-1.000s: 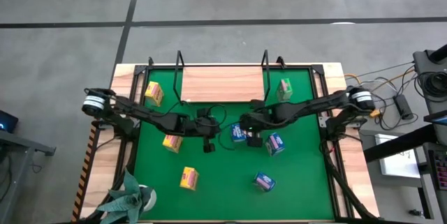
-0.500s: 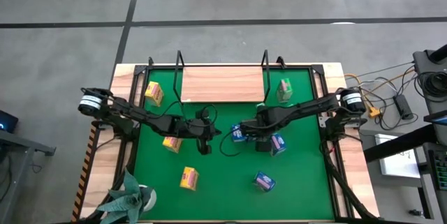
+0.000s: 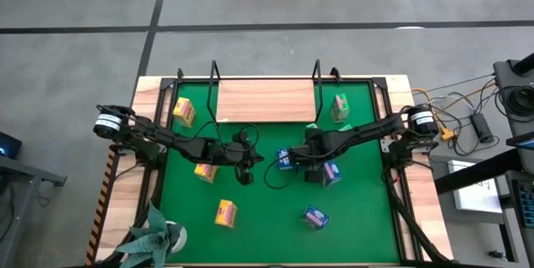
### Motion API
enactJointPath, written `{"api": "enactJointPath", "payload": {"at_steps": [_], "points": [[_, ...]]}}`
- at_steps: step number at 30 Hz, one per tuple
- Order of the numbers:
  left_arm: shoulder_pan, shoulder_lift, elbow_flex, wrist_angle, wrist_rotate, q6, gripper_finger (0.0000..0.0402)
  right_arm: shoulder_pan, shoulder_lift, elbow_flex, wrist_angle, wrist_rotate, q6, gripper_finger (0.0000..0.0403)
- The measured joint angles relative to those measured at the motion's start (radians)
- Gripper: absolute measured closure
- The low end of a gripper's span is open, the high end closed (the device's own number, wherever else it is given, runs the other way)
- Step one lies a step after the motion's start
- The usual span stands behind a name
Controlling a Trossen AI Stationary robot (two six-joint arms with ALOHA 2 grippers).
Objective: Stack cereal on shelf
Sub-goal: Put the middle blue cereal box on the shelf
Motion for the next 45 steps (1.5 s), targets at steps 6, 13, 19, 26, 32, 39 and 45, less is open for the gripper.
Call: {"api": "enactJointPath", "payload": {"at_steps": [6,13,19,26,32,39,45], "points": [[0.000,0.000,0.000,0.059,0.000,0.084,0.0402,0.001,-0.002,-0.037,-0.007,0.001,0.021,0.0394],[-0.001,0.000,0.000,0.183,0.000,0.338,0.0344,0.000,0.003,-0.045,0.007,0.020,0.016,0.0394],[0.003,0.000,0.000,0.196,-0.045,0.477,0.0227,0.000,0.004,-0.040,0.015,0.033,0.009,0.0394],[0.000,0.001,0.000,0.116,0.001,0.490,0.0155,0.000,-0.036,-0.020,0.080,0.034,0.001,0.0394],[-0.005,0.001,0.000,0.096,0.022,0.455,0.0158,0.000,-0.043,-0.042,0.219,0.006,-0.040,0.0394],[-0.005,0.001,0.000,0.068,0.046,0.427,0.0161,0.000,-0.040,-0.086,0.248,0.010,-0.036,0.0394],[-0.005,0.001,0.000,0.077,0.046,0.443,0.0150,0.002,-0.043,-0.124,0.258,0.015,-0.002,0.0394]]}}
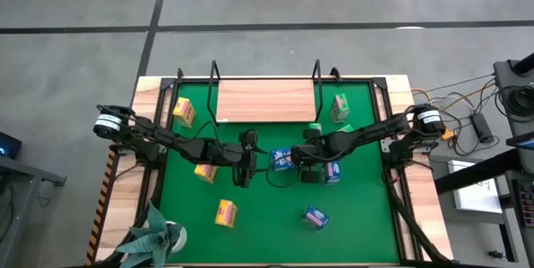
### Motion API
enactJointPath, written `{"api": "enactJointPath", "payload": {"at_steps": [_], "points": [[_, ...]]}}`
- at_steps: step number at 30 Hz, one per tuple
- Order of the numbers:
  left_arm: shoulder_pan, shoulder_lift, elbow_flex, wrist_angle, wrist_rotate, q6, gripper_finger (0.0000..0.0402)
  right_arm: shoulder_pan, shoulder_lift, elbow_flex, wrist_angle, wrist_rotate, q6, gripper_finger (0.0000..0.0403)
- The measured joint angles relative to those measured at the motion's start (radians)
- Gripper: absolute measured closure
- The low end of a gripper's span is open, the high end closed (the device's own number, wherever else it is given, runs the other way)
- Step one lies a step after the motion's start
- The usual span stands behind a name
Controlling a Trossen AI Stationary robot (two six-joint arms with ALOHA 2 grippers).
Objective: Stack cereal on shelf
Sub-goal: Put the middle blue cereal box on the shelf
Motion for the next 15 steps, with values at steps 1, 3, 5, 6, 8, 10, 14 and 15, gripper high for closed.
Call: {"api": "enactJointPath", "payload": {"at_steps": [1,3,5,6,8,10,14,15], "points": [[0.000,0.000,0.000,0.007,0.000,0.010,0.0149,0.000,0.000,-0.006,0.011,0.000,0.003,0.0394],[0.000,0.000,0.000,0.021,0.000,0.038,0.0146,0.000,0.000,-0.009,0.014,-0.001,0.002,0.0394],[0.000,0.000,0.000,0.032,0.000,0.075,0.0144,0.000,0.001,-0.009,0.018,0.000,-0.003,0.0394],[0.000,0.000,0.000,0.033,0.000,0.094,0.0144,0.000,0.001,-0.009,0.022,0.000,-0.006,0.0394],[0.001,0.000,0.000,0.032,0.000,0.130,0.0144,0.000,0.002,-0.010,0.031,-0.001,-0.009,0.0394],[0.001,0.000,0.000,0.031,0.000,0.162,0.0144,0.000,0.002,-0.010,0.031,-0.001,-0.009,0.0394],[0.001,0.000,-0.006,0.028,0.005,0.185,0.0144,0.000,0.002,-0.012,0.030,-0.002,-0.009,0.0394],[0.001,0.000,-0.006,0.027,0.006,0.185,0.0144,0.000,0.003,-0.012,0.030,-0.002,-0.009,0.0394]]}}
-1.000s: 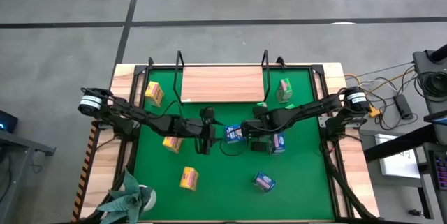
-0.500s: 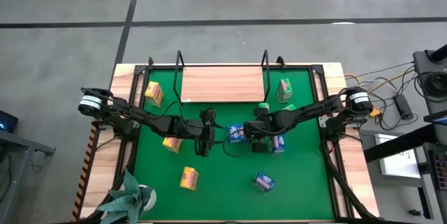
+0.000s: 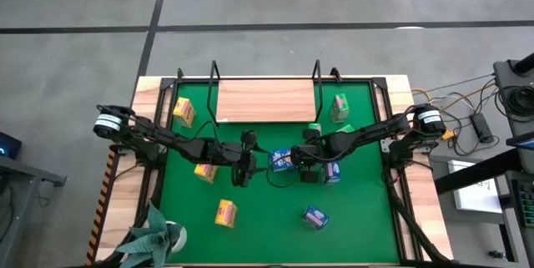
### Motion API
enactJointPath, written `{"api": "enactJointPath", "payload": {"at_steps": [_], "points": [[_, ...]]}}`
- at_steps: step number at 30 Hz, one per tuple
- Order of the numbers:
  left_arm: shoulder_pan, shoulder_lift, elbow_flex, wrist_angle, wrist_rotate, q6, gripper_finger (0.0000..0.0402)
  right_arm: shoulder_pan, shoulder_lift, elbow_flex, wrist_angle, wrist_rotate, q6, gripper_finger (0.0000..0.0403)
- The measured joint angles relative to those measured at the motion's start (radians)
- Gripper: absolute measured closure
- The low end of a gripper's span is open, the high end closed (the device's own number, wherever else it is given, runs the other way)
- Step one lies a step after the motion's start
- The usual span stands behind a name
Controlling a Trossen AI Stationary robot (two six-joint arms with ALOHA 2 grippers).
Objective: Stack cereal on shelf
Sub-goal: Put the middle blue cereal box on the shelf
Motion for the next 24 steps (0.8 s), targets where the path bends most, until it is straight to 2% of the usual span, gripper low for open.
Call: {"api": "enactJointPath", "payload": {"at_steps": [14,18,24], "points": [[0.001,0.000,-0.005,-0.012,0.001,-0.023,0.0144,0.000,0.001,-0.006,-0.004,0.005,0.008,0.0394],[0.003,0.050,-0.007,-0.002,0.001,-0.007,0.0144,0.000,0.002,-0.007,-0.006,0.013,0.013,0.0394],[0.005,0.129,-0.004,0.120,-0.002,0.029,0.0144,0.000,0.002,-0.010,-0.007,0.017,0.021,0.0394]]}}
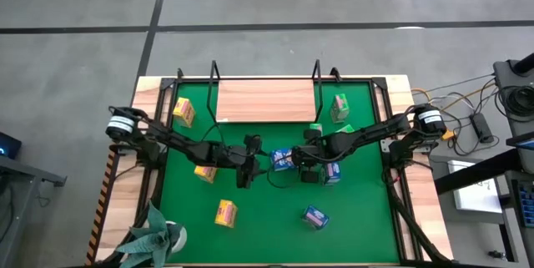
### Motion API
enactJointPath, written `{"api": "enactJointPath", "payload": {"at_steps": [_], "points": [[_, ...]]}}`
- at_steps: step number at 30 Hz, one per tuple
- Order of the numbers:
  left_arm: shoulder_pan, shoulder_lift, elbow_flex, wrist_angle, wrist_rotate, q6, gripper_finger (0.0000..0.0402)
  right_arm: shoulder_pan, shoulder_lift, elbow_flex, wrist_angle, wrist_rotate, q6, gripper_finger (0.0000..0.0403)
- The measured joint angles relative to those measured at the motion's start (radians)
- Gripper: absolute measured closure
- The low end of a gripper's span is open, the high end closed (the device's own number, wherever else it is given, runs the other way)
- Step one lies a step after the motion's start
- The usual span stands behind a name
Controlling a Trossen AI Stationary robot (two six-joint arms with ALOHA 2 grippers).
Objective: Stack cereal on shelf
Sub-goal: Put the middle blue cereal box on the shelf
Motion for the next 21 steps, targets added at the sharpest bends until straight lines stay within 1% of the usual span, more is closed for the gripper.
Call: {"api": "enactJointPath", "payload": {"at_steps": [7,10,13,16,21], "points": [[0.001,0.010,-0.001,0.021,-0.025,0.094,0.0144,0.000,0.000,-0.003,0.004,0.003,0.000,0.0394],[0.001,0.010,-0.001,0.021,-0.052,0.171,0.0144,0.000,0.000,-0.006,0.007,0.004,0.000,0.0394],[0.000,0.011,0.000,0.018,-0.059,0.235,0.0144,0.000,0.000,-0.008,0.008,0.007,0.000,0.0394],[0.000,0.011,0.000,0.013,-0.060,0.330,0.0144,0.000,0.000,-0.008,0.011,0.008,0.003,0.0394],[-0.001,0.016,0.000,0.009,-0.060,0.402,0.0144,0.000,0.001,-0.008,0.015,0.010,0.004,0.0394]]}}
